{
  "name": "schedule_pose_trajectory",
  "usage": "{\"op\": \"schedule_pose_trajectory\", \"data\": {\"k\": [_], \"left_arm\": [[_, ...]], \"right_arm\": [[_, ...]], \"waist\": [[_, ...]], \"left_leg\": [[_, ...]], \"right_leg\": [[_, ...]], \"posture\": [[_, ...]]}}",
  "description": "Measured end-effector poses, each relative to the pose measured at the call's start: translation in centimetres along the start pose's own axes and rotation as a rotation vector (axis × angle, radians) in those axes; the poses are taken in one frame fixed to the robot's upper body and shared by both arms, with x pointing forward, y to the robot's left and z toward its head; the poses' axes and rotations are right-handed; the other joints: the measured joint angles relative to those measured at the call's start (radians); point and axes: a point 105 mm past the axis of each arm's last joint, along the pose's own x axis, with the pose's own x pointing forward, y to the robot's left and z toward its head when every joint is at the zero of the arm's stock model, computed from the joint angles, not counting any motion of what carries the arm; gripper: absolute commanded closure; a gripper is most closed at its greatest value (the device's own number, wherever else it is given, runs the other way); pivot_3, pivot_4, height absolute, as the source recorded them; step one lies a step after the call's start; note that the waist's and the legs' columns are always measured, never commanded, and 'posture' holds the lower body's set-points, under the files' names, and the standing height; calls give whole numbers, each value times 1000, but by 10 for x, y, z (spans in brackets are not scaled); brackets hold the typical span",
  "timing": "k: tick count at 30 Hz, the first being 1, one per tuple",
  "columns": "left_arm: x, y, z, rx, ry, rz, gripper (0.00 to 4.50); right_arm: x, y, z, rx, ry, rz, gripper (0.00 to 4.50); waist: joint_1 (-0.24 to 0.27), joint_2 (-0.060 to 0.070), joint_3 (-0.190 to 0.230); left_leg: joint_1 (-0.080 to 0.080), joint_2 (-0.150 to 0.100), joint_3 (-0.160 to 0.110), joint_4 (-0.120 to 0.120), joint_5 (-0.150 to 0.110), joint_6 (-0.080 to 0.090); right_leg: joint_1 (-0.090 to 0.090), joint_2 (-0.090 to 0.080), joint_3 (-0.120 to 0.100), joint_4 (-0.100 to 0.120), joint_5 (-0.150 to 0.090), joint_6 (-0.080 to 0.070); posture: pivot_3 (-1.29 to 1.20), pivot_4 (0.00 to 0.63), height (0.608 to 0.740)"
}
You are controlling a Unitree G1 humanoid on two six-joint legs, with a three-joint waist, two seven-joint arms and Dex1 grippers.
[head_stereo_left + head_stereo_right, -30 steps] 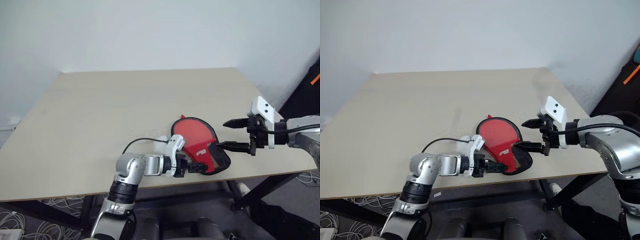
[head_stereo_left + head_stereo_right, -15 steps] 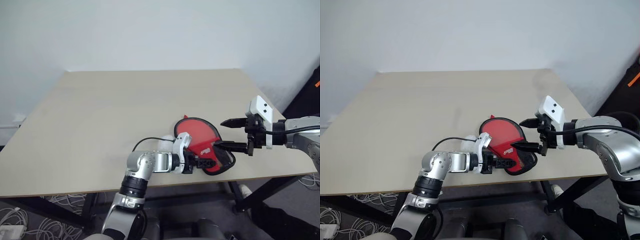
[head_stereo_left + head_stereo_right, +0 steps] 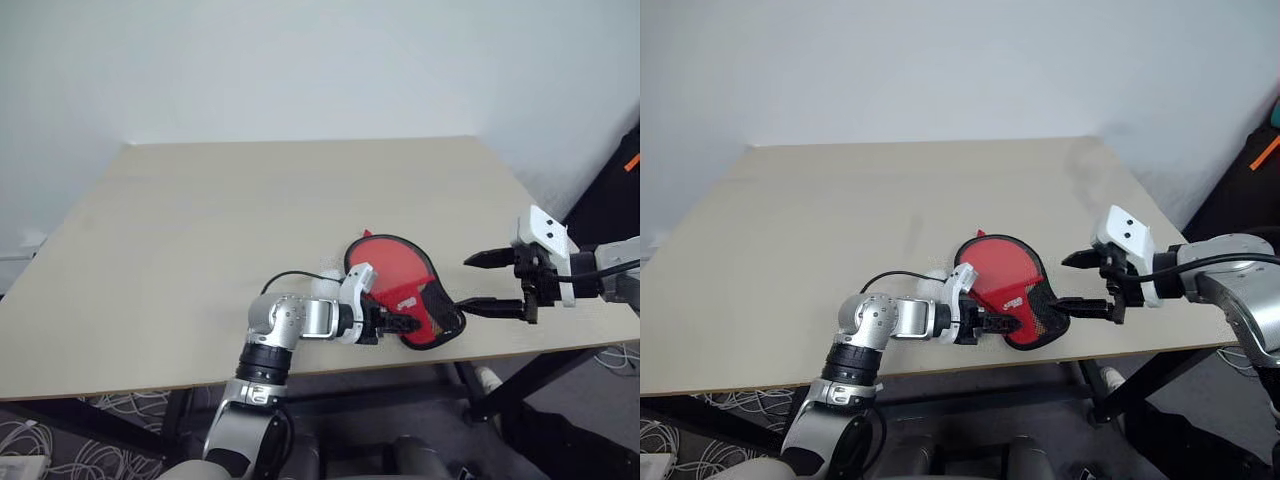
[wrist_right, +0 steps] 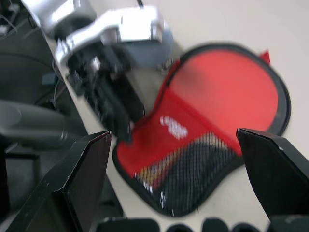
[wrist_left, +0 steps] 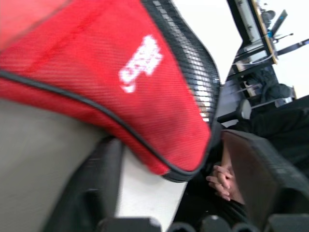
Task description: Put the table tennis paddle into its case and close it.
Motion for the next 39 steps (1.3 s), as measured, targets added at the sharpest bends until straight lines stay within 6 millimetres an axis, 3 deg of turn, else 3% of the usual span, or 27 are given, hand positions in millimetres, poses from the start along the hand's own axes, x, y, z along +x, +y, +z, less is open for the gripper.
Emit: {"op": "schedule_pose_trajectory", "data": {"k": [5, 7, 17, 21, 30, 34, 39], "left_arm": [[-1, 7, -2, -30, 11, 35, 4012], [0, 8, -4, -42, 19, 40, 4443], [-5, 8, -6, -44, 32, 58, 4443], [-21, 8, -12, -54, 51, 67, 4443], [-79, 24, -31, -14, 55, 94, 4443], [-91, 17, -41, 6, 88, 62, 4443], [-90, 3, -44, 20, 104, 21, 4443]], "right_arm": [[-2, -1, 0, -17, 5, 9, 0], [-2, 0, 1, -21, 4, 12, 0], [0, 9, 8, -48, -5, 30, 0], [-1, 10, 10, -53, -12, 26, 0], [-1, 10, 9, -50, -13, 29, 0], [3, 11, 10, -54, -22, 42, 0], [9, 14, 10, -50, -35, 65, 0]], "waist": [[1, 0, 0], [2, 0, 0], [2, 0, 0], [0, 0, 0], [-9, 0, 0], [-8, 0, 0], [-7, -1, 0]], "left_leg": [[0, 0, 0, 0, 0, 0], [0, 0, 0, 0, 0, 0], [0, 0, 0, 0, 0, 0], [0, 0, 0, -1, 0, 0], [-1, 1, 0, -1, 0, 0], [-1, 1, 0, -1, 0, 0], [-1, 0, 0, -1, 0, 0]], "right_leg": [[0, 0, 0, 0, 0, 0], [0, 0, 0, 0, 0, 0], [0, 0, 0, 0, 0, 0], [-1, 0, 0, 0, 0, 0], [-2, 0, 0, 1, 0, 0], [-1, -1, 0, 0, 0, 0], [-1, -1, 0, 0, 0, 0]], "posture": [[0, 0, 740], [0, 0, 740], [0, 0, 740], [0, 0, 740], [0, 0, 740], [0, 0, 740], [0, 0, 740]]}}
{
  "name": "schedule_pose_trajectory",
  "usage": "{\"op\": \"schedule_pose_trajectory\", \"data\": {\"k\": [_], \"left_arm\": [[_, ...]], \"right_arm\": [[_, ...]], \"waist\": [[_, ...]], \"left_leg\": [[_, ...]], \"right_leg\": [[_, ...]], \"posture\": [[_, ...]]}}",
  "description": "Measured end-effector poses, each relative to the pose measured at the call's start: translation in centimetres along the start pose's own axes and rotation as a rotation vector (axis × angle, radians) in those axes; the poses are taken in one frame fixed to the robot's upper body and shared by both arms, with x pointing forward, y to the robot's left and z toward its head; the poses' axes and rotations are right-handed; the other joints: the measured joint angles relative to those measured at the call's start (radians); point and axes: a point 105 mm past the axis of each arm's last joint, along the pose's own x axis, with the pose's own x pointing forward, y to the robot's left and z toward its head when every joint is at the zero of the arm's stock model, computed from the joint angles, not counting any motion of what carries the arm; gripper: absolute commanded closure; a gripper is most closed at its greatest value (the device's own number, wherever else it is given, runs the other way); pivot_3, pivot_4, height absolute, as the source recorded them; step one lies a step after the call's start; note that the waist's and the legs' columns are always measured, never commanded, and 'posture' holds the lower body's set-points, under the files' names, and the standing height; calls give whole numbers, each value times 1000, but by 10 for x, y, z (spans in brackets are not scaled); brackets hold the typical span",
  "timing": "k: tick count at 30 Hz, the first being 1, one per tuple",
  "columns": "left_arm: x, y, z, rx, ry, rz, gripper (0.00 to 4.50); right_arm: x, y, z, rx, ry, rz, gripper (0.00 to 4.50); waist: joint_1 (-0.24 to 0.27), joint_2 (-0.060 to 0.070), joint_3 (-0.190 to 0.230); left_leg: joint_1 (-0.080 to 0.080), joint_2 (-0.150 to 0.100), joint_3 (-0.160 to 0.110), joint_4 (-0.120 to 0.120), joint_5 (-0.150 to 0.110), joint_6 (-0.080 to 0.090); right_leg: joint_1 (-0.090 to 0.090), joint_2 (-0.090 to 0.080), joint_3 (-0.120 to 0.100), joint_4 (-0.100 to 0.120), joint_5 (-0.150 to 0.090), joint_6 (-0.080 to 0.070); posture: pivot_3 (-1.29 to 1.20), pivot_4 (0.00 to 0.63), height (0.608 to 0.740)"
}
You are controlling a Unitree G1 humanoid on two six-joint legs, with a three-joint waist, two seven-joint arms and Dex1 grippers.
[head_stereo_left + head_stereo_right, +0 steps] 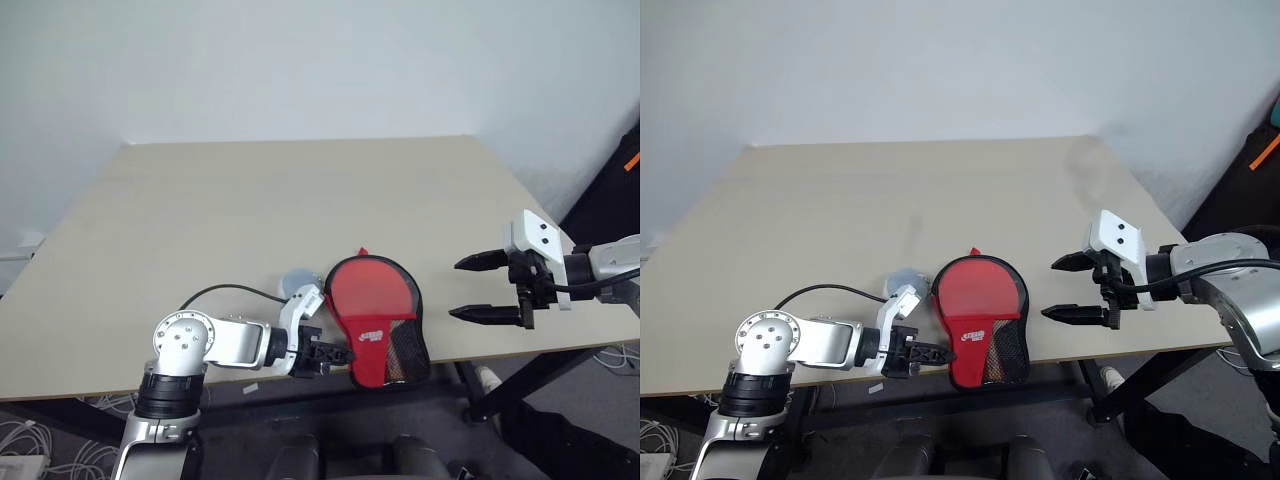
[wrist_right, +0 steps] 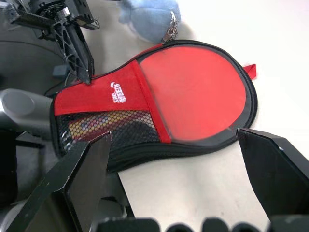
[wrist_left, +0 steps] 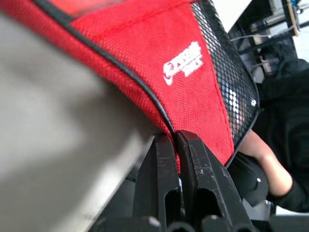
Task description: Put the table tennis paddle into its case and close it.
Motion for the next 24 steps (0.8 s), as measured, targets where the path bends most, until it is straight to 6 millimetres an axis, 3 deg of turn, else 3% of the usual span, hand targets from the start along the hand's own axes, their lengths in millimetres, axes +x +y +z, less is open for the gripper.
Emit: {"op": "schedule_pose_trajectory", "data": {"k": [15, 24], "left_arm": [[1, -11, -15, -42, 69, 22, 4443], [18, -27, -10, 1, 92, -19, 4443]], "right_arm": [[0, 0, 1, -4, -1, -4, 0], [2, 0, 1, 1, -8, -8, 0]], "waist": [[1, 0, 0], [12, 0, 0]], "left_leg": [[0, 0, 1, 0, 0, 0], [0, 0, 1, 0, 0, 0]], "right_leg": [[0, 0, 0, 0, 0, 0], [0, 0, 0, 0, 0, 0]], "posture": [[0, 0, 740], [0, 0, 740]]}}
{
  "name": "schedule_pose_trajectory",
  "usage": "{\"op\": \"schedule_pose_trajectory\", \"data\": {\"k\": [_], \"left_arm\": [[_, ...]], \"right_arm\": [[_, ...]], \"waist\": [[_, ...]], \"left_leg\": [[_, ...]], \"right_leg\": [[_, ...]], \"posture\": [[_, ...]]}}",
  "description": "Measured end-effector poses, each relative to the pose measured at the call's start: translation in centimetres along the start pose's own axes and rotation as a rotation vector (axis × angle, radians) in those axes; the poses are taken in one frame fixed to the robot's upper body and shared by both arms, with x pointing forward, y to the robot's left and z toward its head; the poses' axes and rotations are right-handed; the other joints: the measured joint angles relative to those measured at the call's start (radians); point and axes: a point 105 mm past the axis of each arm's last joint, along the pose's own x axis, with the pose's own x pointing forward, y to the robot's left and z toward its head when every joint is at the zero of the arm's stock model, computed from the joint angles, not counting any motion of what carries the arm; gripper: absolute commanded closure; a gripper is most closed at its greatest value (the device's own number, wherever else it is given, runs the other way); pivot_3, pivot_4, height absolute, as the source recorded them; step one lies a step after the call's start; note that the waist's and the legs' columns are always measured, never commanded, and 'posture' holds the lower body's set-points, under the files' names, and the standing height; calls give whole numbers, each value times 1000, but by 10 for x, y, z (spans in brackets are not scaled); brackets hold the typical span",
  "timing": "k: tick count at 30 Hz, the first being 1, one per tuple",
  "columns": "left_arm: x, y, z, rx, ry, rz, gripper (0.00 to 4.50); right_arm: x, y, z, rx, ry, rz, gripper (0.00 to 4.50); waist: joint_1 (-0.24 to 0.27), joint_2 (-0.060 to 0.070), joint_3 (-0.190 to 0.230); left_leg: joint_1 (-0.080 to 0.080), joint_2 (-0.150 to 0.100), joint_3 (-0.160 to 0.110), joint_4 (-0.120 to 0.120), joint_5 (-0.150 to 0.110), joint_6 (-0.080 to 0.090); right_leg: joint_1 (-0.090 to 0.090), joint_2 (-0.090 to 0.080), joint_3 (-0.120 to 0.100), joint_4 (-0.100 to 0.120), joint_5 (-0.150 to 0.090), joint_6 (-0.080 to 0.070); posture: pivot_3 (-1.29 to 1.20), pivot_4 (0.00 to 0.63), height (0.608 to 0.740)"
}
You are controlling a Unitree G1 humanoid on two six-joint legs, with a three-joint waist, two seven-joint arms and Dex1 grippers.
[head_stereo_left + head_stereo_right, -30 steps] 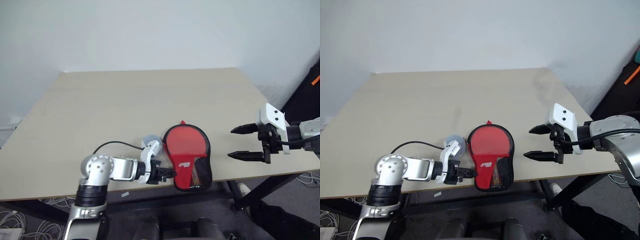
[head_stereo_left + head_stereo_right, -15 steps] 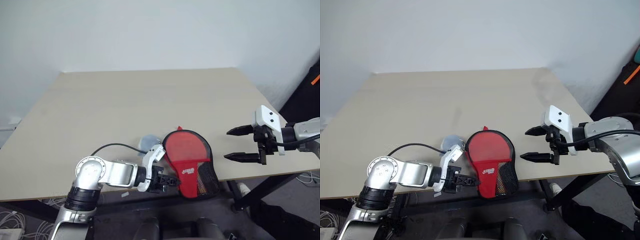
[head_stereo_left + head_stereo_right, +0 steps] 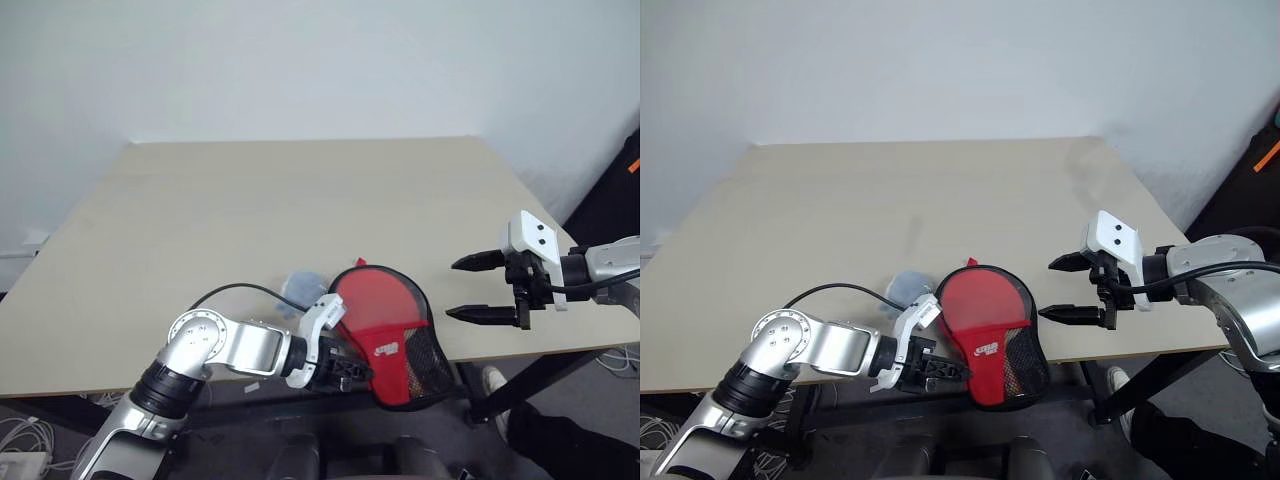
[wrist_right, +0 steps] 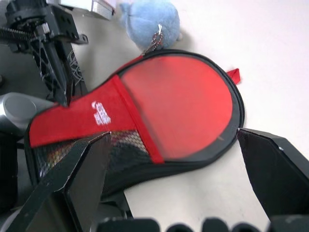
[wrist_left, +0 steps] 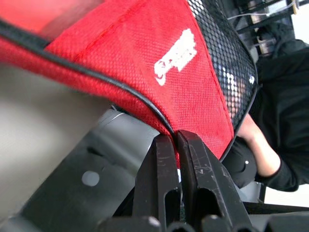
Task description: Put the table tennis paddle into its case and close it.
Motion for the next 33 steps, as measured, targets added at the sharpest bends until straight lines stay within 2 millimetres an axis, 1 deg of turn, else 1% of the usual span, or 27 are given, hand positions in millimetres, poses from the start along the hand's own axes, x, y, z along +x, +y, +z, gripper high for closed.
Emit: {"op": "schedule_pose_trajectory", "data": {"k": [5, 9, 12, 17, 20, 22, 24, 25, 27, 29, 33], "left_arm": [[5, -2, -2, 3, 11, -4, 4443], [5, 0, -2, 9, 15, 0, 4443], [1, 6, -5, 15, 29, 23, 3805], [-11, 5, -8, 55, 52, 20, 2076], [-27, 12, -2, 87, 26, 60, 1072], [-44, 11, 3, 128, 2, 70, 1072], [-54, 3, 9, 199, -23, 65, 1072], [-56, -1, 12, 246, -33, 65, 1278], [-52, -8, 21, 325, -73, 61, 1727], [-44, -16, 35, 397, -148, 52, 2430], [-22, -26, 50, 518, -243, 46, 3861]], "right_arm": [[0, 0, 0, 2, -2, 1, 0], [1, 0, 0, 3, -5, 3, 0], [1, 1, 1, 5, -8, 5, 0], [1, 0, 2, 3, -11, 5, 0], [1, 0, 3, 4, -13, 6, 0], [1, 0, 3, 6, -13, 7, 0], [1, 0, 2, 8, -13, 6, 0], [1, -1, 3, 8, -16, 6, 0], [4, -1, 6, 1, -32, 11, 0], [6, -1, 10, -9, -46, 18, 0], [12, -8, 14, -3, -64, 9, 0]], "waist": [[0, 0, 0], [0, 0, 0], [0, 0, 0], [0, 0, 0], [0, 0, 0], [-1, 0, 0], [-1, 0, 0], [0, 0, 0], [2, 0, 0], [3, 0, 0], [2, 0, 0]], "left_leg": [[0, 0, 0, 0, 0, 0], [0, 0, 0, 0, 0, 0], [0, 0, 0, 0, 0, 0], [0, 0, 0, 0, 0, 0], [0, 0, 0, 0, 0, 0], [0, 0, 0, 0, 0, 0], [0, 0, 1, 0, 0, -1], [0, 0, 1, 0, 0, -1], [0, -1, 1, 0, -2, -3], [0, -1, 1, 0, -2, -3], [0, 0, 1, 0, 0, 0]], "right_leg": [[0, 0, 0, 0, 0, 0], [0, 0, 0, 0, 0, 0], [0, 0, 0, 0, 0, 0], [0, 0, 0, 0, 0, 0], [-1, 0, 0, 0, 0, 0], [-1, 0, 0, 0, 0, 0], [-1, 0, 0, -1, 0, 0], [-1, -1, 0, -1, 0, 0], [-1, -1, 0, -1, 0, 0], [0, -1, 0, -1, 0, 0], [0, 0, 0, -1, 0, 0]], "posture": [[0, 0, 740], [0, 0, 740], [0, 0, 740], [0, 0, 740], [0, 0, 740], [0, 0, 740], [0, 0, 740], [0, 0, 740], [0, 0, 740], [0, 0, 740], [0, 0, 740]]}}
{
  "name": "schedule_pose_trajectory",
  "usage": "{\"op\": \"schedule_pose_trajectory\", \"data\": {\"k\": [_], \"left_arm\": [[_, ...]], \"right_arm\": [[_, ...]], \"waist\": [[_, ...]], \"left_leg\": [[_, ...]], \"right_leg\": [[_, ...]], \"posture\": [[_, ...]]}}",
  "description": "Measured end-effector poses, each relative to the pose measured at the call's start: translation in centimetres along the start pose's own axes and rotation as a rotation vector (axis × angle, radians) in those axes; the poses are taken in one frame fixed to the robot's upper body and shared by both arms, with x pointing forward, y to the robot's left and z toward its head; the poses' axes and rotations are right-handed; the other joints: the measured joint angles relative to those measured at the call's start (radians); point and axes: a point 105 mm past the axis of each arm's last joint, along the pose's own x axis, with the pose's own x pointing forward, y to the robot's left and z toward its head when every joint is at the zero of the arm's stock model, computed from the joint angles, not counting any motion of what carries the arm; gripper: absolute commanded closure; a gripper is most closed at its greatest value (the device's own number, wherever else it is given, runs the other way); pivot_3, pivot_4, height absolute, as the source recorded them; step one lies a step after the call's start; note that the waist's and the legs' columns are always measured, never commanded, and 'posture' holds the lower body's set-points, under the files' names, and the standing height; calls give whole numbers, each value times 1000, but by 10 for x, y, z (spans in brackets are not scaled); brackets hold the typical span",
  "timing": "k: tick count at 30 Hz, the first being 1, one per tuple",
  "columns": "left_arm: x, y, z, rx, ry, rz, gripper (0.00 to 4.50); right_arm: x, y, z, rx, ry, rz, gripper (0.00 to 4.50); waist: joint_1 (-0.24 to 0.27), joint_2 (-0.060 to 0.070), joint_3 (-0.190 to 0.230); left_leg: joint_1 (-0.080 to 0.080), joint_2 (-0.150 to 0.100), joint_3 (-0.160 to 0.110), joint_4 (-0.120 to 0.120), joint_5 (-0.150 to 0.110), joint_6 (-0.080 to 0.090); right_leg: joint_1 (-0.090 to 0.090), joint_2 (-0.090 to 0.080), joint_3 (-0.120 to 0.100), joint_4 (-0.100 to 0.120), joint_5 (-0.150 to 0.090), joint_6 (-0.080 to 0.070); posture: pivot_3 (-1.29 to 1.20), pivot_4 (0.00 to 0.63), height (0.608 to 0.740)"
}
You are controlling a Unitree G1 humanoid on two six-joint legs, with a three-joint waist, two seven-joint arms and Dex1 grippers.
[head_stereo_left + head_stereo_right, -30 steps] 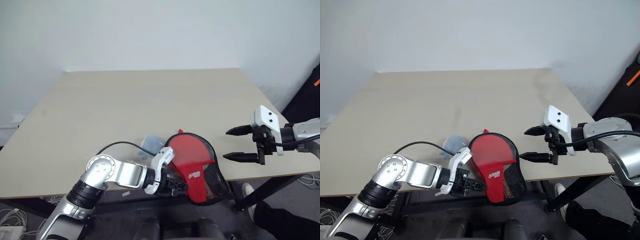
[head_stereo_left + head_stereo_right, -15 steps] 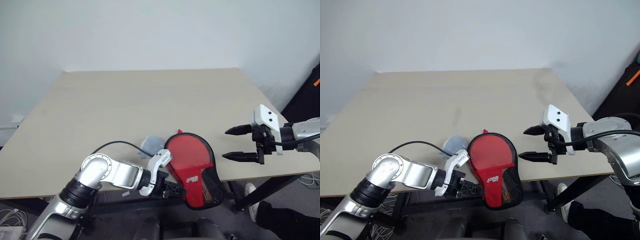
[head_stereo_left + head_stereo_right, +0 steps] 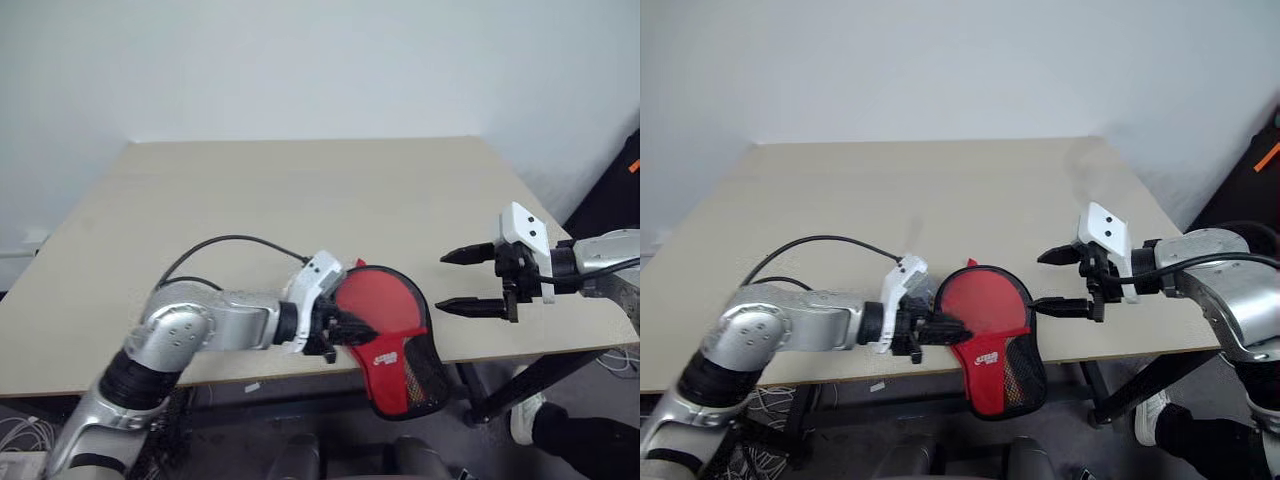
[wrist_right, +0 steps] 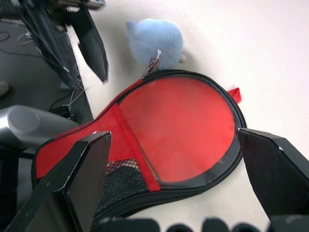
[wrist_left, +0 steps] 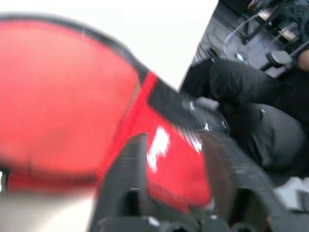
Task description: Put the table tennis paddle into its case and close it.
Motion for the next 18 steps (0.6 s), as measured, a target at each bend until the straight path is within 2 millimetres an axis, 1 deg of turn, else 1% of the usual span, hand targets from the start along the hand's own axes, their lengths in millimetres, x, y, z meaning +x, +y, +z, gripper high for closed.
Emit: {"op": "schedule_pose_trajectory", "data": {"k": [1, 2, 5, 8, 12, 16, 18], "left_arm": [[6, 0, 1, 34, -17, 9, 4256], [10, 1, 3, 58, -31, 16, 4461], [21, 4, 5, 122, -80, 41, 4461], [29, 11, -8, 151, -73, 55, 4461], [31, 17, -22, 177, -60, 52, 4461], [33, 19, -39, 183, -27, 32, 4461], [34, 18, -46, 182, -15, 19, 4461]], "right_arm": [[1, -2, 1, 0, -5, -6, 0], [3, -4, 3, -2, -9, -8, 0], [9, -12, 9, -7, -27, -25, 0], [23, -28, 14, -3, -40, -55, 0], [42, -51, 22, 12, -46, -95, 0], [69, -68, 38, 25, -71, -107, 0], [85, -71, 45, 33, -77, -97, 0]], "waist": [[-1, 0, 0], [-2, 0, 0], [-4, 0, 0], [-9, 1, 0], [-14, 1, 0], [-23, 1, 0], [-24, 2, 0]], "left_leg": [[0, 0, 0, 0, 0, 0], [0, 0, 0, 0, 0, 0], [0, 0, 1, 0, 0, 0], [0, 0, 1, 0, 0, 0], [0, 1, 1, -1, 0, 1], [0, 1, 1, -1, 0, 1], [0, 1, 1, -2, 0, 1]], "right_leg": [[0, 0, 0, 0, 0, 0], [0, 0, 0, 0, 0, 0], [0, 1, 1, 0, 0, 0], [-1, 1, 1, 1, 0, 0], [-1, 1, 1, 1, 0, 0], [-1, 1, 1, 1, 0, 0], [-1, 1, 1, 1, 1, 2]], "posture": [[0, 0, 740], [0, 0, 740], [0, 0, 740], [0, 0, 740], [0, 0, 740], [0, 0, 740], [0, 0, 740]]}}
